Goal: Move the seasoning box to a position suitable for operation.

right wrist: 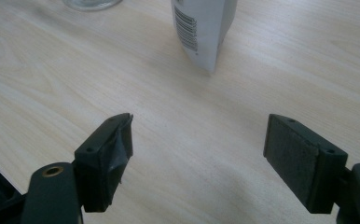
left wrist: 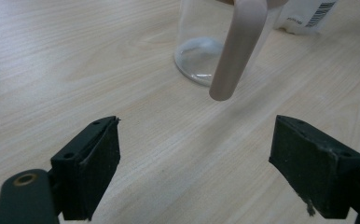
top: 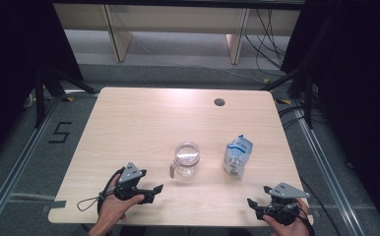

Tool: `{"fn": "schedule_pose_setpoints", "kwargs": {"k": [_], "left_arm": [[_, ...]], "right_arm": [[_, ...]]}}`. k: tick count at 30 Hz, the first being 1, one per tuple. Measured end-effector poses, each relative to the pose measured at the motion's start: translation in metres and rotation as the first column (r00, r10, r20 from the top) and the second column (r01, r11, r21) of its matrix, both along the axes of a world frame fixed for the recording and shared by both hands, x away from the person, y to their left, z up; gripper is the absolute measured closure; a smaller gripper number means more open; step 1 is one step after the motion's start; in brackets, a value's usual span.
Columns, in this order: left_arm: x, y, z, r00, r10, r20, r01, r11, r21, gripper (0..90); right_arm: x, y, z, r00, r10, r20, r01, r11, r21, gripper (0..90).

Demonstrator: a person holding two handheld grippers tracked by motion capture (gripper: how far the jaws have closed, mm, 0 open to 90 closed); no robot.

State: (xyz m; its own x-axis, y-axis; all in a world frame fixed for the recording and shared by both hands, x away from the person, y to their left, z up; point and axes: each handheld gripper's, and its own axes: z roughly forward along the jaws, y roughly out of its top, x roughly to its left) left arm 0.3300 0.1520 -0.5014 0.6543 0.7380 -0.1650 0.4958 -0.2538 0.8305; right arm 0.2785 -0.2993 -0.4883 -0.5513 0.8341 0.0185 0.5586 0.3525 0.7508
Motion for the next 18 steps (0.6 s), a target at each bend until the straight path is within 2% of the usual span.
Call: {"fn": "schedule_pose_setpoints", "kwargs": {"k": [3, 4, 5, 6, 8, 12, 14, 17, 18], "left_arm": [[0.0003, 0.0002, 0.0, 0.9999, 0.003, 0.01, -0.003, 0.9999, 0.014, 15.3], [0.0006, 0.0004, 0.0001, 0.9999, 0.001, 0.013, -0.001, 0.9999, 0.017, 15.3], [0.0005, 0.0005, 0.0001, 0.9999, 0.003, 0.014, -0.003, 0.9999, 0.015, 15.3], [0.0004, 0.0002, 0.0, 0.9999, 0.007, 0.013, -0.007, 0.9999, 0.01, 15.3], [0.0006, 0.0008, 0.0002, 0.9999, 0.006, 0.016, -0.006, 0.9999, 0.008, 15.4], [-0.0006, 0.0006, 0.001, 0.9996, 0.022, 0.017, -0.022, 0.9997, 0.005, 15.7], [-0.0005, 0.0001, 0.0012, 0.9996, 0.023, 0.019, -0.023, 0.9997, -0.011, 16.3], [-0.0006, 0.0007, 0.0031, 0.9993, 0.024, 0.029, -0.024, 0.9997, -0.003, 18.6], [-0.001, -0.0003, 0.0034, 0.9994, 0.026, 0.023, -0.026, 0.9994, -0.022, 20.3]], "right_arm": [[0.0004, -0.0005, -0.0001, 0.9999, -0.007, 0.008, 0.007, 1.0, 0.004, 24.2], [-0.0001, -0.0005, 0.0004, 0.9999, -0.01, -0.001, 0.01, 1.0, 0.007, 24.0], [-0.0026, 0.0016, 0.0011, 0.9991, -0.036, -0.023, 0.036, 0.999, 0.023, 24.0], [-0.0026, 0.0016, 0.0011, 0.9991, -0.036, -0.023, 0.036, 0.999, 0.023, 24.0], [-0.0013, 0.0002, 0.0012, 0.9997, -0.024, 0.006, 0.024, 1.0, 0.008, 24.0], [0.0002, -0.0003, 0.0006, 1.0, -0.007, 0.003, 0.007, 1.0, 0.006, 24.0], [0.0002, -0.0002, 0.0009, 0.9999, -0.007, 0.007, 0.007, 1.0, 0.006, 24.0], [0.0006, -0.0003, 0.0008, 0.9999, -0.001, 0.01, 0.001, 1.0, 0.006, 24.0], [0.0008, -0.001, 0.001, 0.9997, -0.004, 0.026, 0.004, 1.0, -0.004, 24.0]]}}
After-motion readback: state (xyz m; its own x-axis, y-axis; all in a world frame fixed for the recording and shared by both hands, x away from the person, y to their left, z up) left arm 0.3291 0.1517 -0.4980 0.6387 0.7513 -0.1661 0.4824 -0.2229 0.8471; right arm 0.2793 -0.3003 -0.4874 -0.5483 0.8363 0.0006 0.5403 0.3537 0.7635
